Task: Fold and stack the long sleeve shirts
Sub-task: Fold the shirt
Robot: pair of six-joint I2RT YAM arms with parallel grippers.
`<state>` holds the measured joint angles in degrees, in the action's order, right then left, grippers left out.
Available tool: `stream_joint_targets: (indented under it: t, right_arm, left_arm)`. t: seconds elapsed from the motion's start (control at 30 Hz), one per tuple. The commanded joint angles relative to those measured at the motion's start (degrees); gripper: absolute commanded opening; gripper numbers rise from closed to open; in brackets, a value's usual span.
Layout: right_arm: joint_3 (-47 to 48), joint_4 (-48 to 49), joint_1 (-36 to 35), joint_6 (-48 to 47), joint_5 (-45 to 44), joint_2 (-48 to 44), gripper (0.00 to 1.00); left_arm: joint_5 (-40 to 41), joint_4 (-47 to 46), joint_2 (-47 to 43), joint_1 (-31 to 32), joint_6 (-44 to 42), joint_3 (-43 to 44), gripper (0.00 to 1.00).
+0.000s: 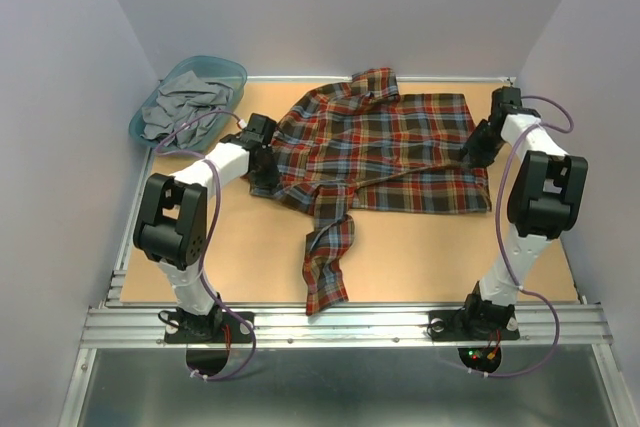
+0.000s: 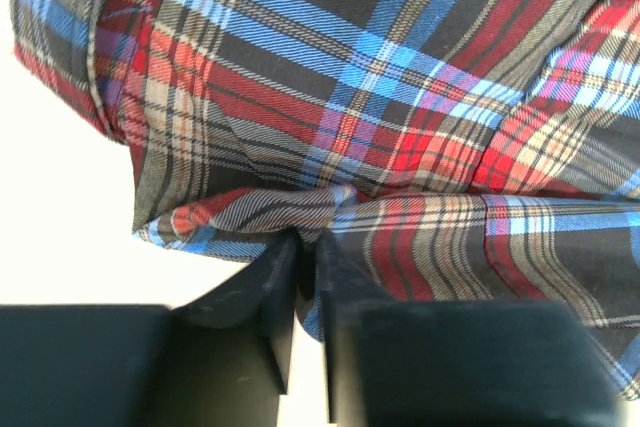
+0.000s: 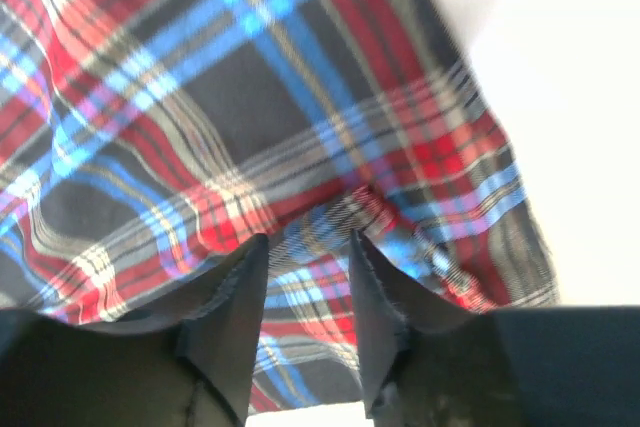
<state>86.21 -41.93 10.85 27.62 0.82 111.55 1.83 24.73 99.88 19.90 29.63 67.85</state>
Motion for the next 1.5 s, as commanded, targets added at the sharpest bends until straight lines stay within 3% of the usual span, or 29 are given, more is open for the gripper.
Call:
stream_joint_targets:
  t: [0.0, 0.1, 0.17, 0.2, 0.27, 0.57, 0.93, 1.13, 1.47]
  right_arm:
    - [4.84, 1.77, 0.13, -0.63, -4.94, -1.07, 0.49]
    - [4.40, 1.77, 0.13, -0.55, -7.58, -4.57, 0.61]
    - [3.44, 1.77, 0.13, -0.81, -7.67, -6.41, 0.62]
    - [2.04, 1.77, 0.13, -1.16, -6.54, -7.56, 0.62]
    - [0.02, 1.85, 0.13, -1.51, -4.97, -10.71, 0.62]
    - [-20.81, 8.00, 0.13, 1.73, 3.40, -22.07, 0.60]
    - [-36.80, 12.05, 4.87, 8.24, -3.54, -22.60, 0.47]
    - [-41.56, 13.01, 10.49, 8.77, -5.22, -24.01, 0.46]
    - [-40.25, 12.66, 11.12, 4.82, -5.84, -33.83, 0.48]
  left_arm:
    - [1.69, -0.56, -2.14, -1.35, -1.06, 1.31, 0.31]
    - [1.69, -0.47, -3.28, -1.62, -1.50, 4.20, 0.52]
    - [1.60, -0.39, -4.59, -1.79, -1.76, 5.00, 0.61]
    - [1.60, -0.39, -5.04, -1.80, -1.85, 5.27, 0.72]
    - [1.69, -0.47, -6.09, -1.97, -1.85, 5.18, 0.78]
    - [1.78, -2.58, -8.47, -2.59, -2.73, 1.32, 0.79]
    - [2.48, -5.48, -2.41, -3.64, -2.82, -1.32, 0.79]
    - [2.04, -6.45, -0.39, -5.04, -2.91, -2.99, 0.79]
    - [1.25, -5.22, -3.98, -6.63, -3.08, -4.13, 0.79]
